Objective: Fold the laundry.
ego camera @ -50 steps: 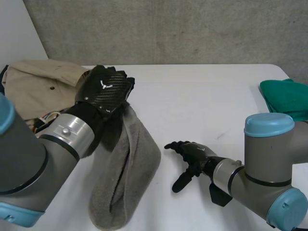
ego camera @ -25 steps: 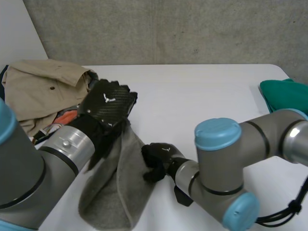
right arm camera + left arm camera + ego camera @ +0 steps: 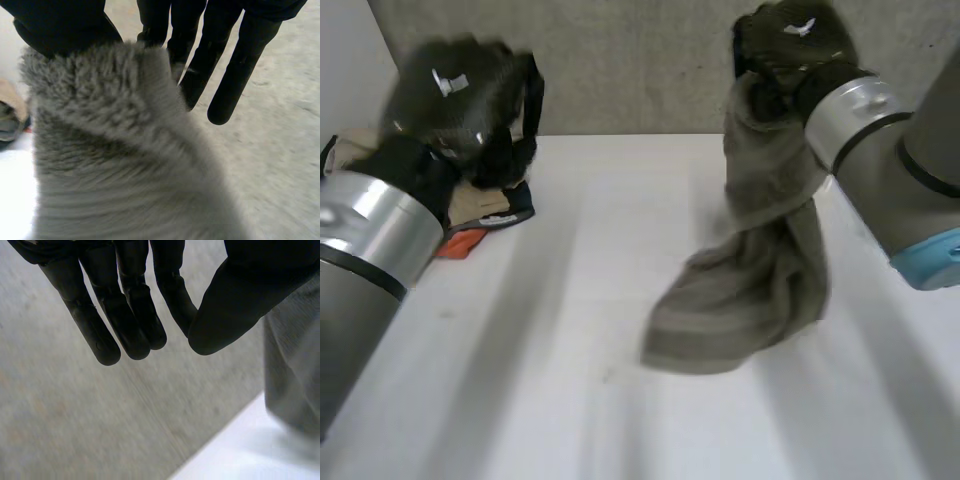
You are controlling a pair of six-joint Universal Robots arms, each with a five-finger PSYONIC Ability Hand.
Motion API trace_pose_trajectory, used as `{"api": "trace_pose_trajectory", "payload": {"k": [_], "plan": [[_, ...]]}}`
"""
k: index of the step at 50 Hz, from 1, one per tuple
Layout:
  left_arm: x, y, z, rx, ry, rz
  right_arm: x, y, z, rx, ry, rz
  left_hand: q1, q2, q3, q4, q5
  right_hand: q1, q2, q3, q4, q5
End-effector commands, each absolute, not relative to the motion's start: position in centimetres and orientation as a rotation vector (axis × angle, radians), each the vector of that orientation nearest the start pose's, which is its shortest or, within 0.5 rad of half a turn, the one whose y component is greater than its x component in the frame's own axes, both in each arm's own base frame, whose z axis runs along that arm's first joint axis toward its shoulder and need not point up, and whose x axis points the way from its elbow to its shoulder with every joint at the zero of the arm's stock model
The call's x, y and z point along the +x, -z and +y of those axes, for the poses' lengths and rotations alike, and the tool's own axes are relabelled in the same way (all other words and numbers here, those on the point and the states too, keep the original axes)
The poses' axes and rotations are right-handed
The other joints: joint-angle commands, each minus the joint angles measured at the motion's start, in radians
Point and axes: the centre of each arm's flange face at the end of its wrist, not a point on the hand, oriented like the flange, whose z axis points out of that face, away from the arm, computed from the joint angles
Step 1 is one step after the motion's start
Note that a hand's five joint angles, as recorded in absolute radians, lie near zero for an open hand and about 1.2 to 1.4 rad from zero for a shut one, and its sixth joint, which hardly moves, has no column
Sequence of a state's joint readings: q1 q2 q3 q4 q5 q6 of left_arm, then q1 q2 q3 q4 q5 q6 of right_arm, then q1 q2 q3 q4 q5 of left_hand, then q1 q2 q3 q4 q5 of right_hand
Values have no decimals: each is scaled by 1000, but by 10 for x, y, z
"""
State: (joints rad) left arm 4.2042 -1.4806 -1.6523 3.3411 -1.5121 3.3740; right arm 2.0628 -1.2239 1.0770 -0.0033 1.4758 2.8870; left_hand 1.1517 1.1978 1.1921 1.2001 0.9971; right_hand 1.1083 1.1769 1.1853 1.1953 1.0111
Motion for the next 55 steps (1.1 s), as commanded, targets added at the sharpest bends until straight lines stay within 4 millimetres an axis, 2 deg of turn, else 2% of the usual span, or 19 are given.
{"api": "trace_pose_trajectory", "payload": {"k": [1, 6, 8, 9, 11, 12, 14, 19, 23, 24, 27, 28, 32, 33, 36, 40, 48, 51, 55], "plan": [[-270, -248, -208, 945, 2330, 2244, 349, -273, -262, -925, 1852, 1877, -468, -514, -509, -517, -488, 288, 219, 211, 201, 211], [-265, -232, -220, 890, 2258, 2309, 355, -236, -247, -979, 1713, 1950, -697, -743, -738, -746, -717, 288, 219, 211, 201, 211], [-258, -233, -229, 816, 2263, 2325, 362, -216, -241, -996, 1637, 1977, -697, -744, -738, -746, -717, 288, 219, 211, 201, 211], [-248, -235, -239, 709, 2280, 2353, 369, -209, -235, -1009, 1604, 1974, -695, -741, -735, -743, -714, 288, 219, 211, 201, 211], [-241, -241, -245, 625, 2312, 2364, 377, -202, -227, -1025, 1573, 1966, -692, -738, -732, -740, -712, 288, 219, 211, 201, 211], [-238, -245, -247, 587, 2330, 2364, 384, -200, -221, -1038, 1563, 1957, -692, -738, -732, -740, -712, -350, -419, -427, -437, -428], [-231, -254, -249, 514, 2373, 2357, 387, -200, -221, -1044, 1567, 1955, -692, -738, -732, -740, -712, -934, -1002, -1011, -1021, -1011], [-229, -262, -242, 496, 2408, 2363, 378, -220, -229, -988, 1646, 1995, -692, -738, -732, -740, -712, -934, -1002, -1011, -1021, -1011], [-232, -255, -230, 529, 2379, 2403, 356, -252, -237, -952, 1724, 2022, -689, -735, -729, -737, -709, -934, -1002, -1011, -1021, -1011], [-234, -253, -227, 543, 2373, 2417, 340, -260, -244, -955, 1749, 2062, -689, -735, -729, -737, -709, -934, -1002, -1011, -1021, -1011], [-247, -245, -210, 631, 2360, 2470, 312, -266, -256, -995, 1769, 2155, -689, -735, -729, -737, -709, -934, -1002, -1011, -1021, -1011], [-251, -242, -205, 659, 2351, 2487, 293, -267, -264, -1037, 1781, 2223, -689, -735, -729, -737, -709, -934, -1002, -1011, -1021, -1011], [-269, -220, -186, 763, 2264, 2612, 256, -257, -282, -1177, 1764, 2368, -692, -738, -732, -740, -712, -934, -1002, -1011, -1021, -1011], [-277, -208, -182, 787, 2213, 2681, 251, -257, -286, -1195, 1769, 2379, -692, -738, -732, -740, -712, -934, -1002, -1011, -1021, -1011], [-287, -194, -178, 797, 2155, 2772, 241, -256, -297, -1257, 1787, 2381, -695, -741, -735, -743, -714, -833, -902, -910, -920, -910], [-302, -173, -189, 712, 2078, 2917, 236, -245, -321, -1307, 1769, 2320, -692, -738, -732, -740, -712, -806, -875, -883, -893, -883], [-322, -149, -198, 653, 2013, 2981, 242, -220, -373, -1391, 1765, 2166, -671, -717, -711, -719, -691, -777, -845, -854, -864, -854], [-329, -139, -198, 631, 1987, 2960, 238, -207, -385, -1413, 1720, 2204, -671, -717, -711, -719, -691, -765, -834, -842, -852, -842], [-335, -122, -203, 594, 1936, 2925, 234, -191, -386, -1409, 1573, 2282, -674, -720, -714, -722, -694, -762, -831, -839, -849, -839]]}}
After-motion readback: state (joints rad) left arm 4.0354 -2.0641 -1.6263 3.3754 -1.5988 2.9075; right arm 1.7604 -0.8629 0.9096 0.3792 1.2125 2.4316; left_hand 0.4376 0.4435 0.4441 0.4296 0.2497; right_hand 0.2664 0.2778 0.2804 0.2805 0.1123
